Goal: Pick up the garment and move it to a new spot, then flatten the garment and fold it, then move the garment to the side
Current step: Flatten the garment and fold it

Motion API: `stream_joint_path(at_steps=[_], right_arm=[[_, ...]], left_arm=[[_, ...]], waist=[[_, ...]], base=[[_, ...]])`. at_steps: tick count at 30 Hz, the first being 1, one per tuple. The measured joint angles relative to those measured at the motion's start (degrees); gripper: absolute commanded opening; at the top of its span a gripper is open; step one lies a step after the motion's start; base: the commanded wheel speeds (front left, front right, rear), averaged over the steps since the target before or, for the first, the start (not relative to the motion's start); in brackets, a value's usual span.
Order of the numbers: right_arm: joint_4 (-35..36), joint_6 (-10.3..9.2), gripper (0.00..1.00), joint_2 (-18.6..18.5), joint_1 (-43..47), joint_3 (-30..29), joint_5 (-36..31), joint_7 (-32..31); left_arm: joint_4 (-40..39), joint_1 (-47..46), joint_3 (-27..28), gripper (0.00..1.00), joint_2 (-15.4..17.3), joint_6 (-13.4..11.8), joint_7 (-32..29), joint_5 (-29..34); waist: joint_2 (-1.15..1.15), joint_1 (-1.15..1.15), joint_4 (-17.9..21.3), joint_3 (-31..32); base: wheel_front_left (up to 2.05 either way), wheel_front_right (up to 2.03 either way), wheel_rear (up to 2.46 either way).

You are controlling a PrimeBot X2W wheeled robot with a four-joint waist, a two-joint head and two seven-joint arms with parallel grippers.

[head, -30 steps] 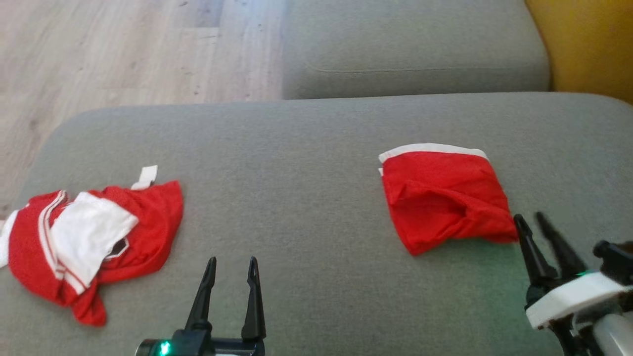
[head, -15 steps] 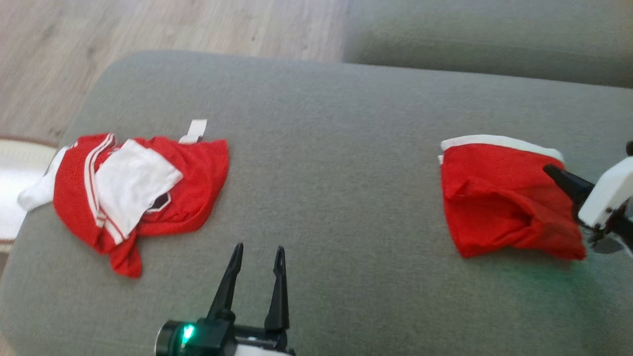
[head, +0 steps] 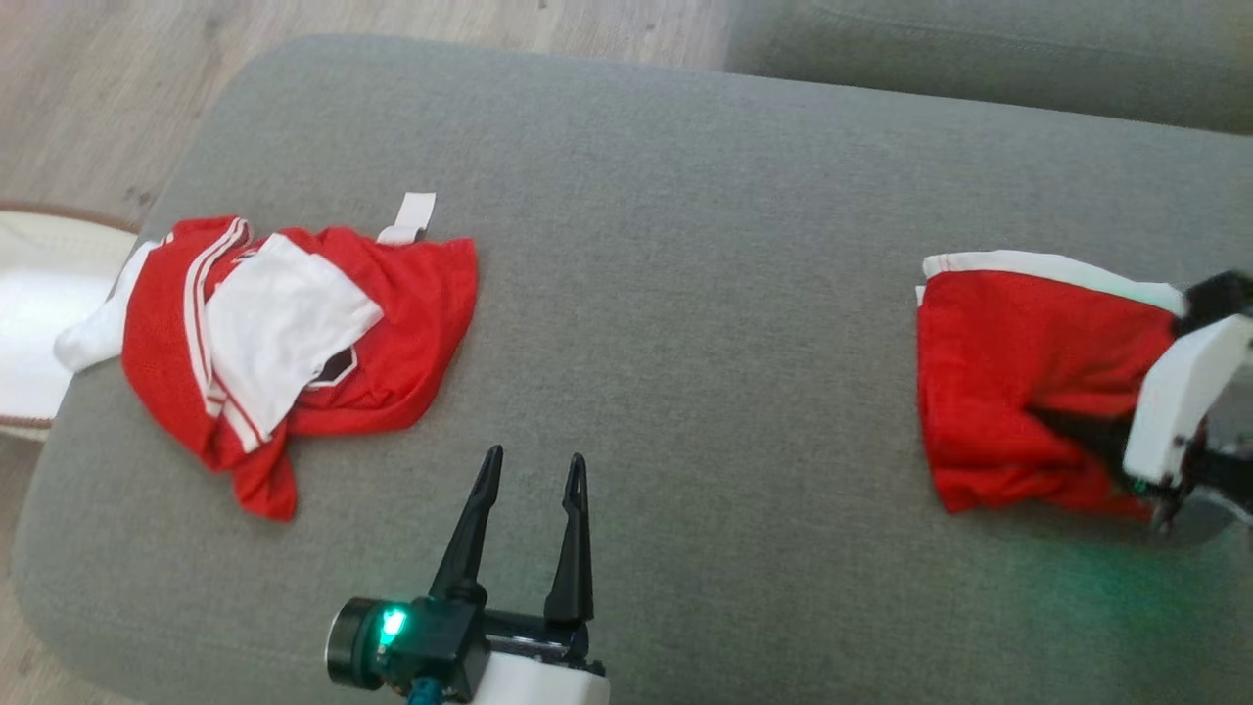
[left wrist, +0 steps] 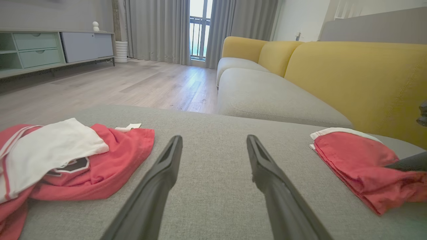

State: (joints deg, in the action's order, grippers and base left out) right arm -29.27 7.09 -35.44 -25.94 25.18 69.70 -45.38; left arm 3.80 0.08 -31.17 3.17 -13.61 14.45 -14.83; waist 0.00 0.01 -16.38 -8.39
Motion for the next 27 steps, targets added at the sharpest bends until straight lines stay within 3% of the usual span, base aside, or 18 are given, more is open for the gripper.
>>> stream_joint_path(at_steps=[9,12,13,14,15,18,22,27], right_arm=[[12.56,0.0,0.0,-4.0,10.79,3.85,4.26,-3.33],[17.67,0.0,0.0,-4.15,14.04,3.41,4.48,2.33],[19.59,0.0,0.13,-4.12,14.91,3.2,3.44,5.66],[21.28,0.0,0.88,-3.89,15.64,2.71,2.22,9.65],[22.31,0.01,1.0,-3.32,16.36,1.9,0.94,14.02],[24.61,0.0,1.0,-1.54,19.09,0.52,-4.66,27.65],[25.47,0.0,1.0,0.03,23.51,0.7,-16.91,43.8],[21.17,0.0,1.0,5.99,26.32,-2.38,-30.18,57.55]], left_arm=[[0.91,0.16,1.58,1.0,0.0,0.54,0.0,0.15],[1.13,0.33,1.72,1.0,0.0,0.89,0.0,0.25],[1.24,0.5,1.89,1.0,0.0,1.01,0.0,0.25],[1.31,0.8,2.21,1.0,-0.01,1.01,0.0,0.26],[1.31,1.32,2.75,1.0,-0.01,1.01,0.0,0.26],[1.38,3.66,4.24,1.0,0.02,1.01,0.0,0.49],[1.11,5.99,6.56,1.0,0.03,1.0,0.0,1.27],[-0.45,6.57,9.04,1.0,0.01,0.89,0.0,1.54]], waist=[[0.0,-0.01,3.97,3.21],[0.0,-0.01,4.9,4.75],[0.0,-0.01,5.16,5.3],[0.0,-0.02,5.44,5.87],[0.0,-0.01,5.71,6.44],[0.0,-0.02,6.51,8.27],[0.0,-0.02,8.23,9.96],[0.0,-0.02,10.59,11.73]], base=[[0.0,0.0,0.0],[0.0,0.0,0.0],[0.0,0.0,0.0],[0.0,0.0,0.0],[0.0,0.0,0.0],[0.0,0.0,0.0],[0.0,0.0,0.0],[0.0,0.0,0.0]])
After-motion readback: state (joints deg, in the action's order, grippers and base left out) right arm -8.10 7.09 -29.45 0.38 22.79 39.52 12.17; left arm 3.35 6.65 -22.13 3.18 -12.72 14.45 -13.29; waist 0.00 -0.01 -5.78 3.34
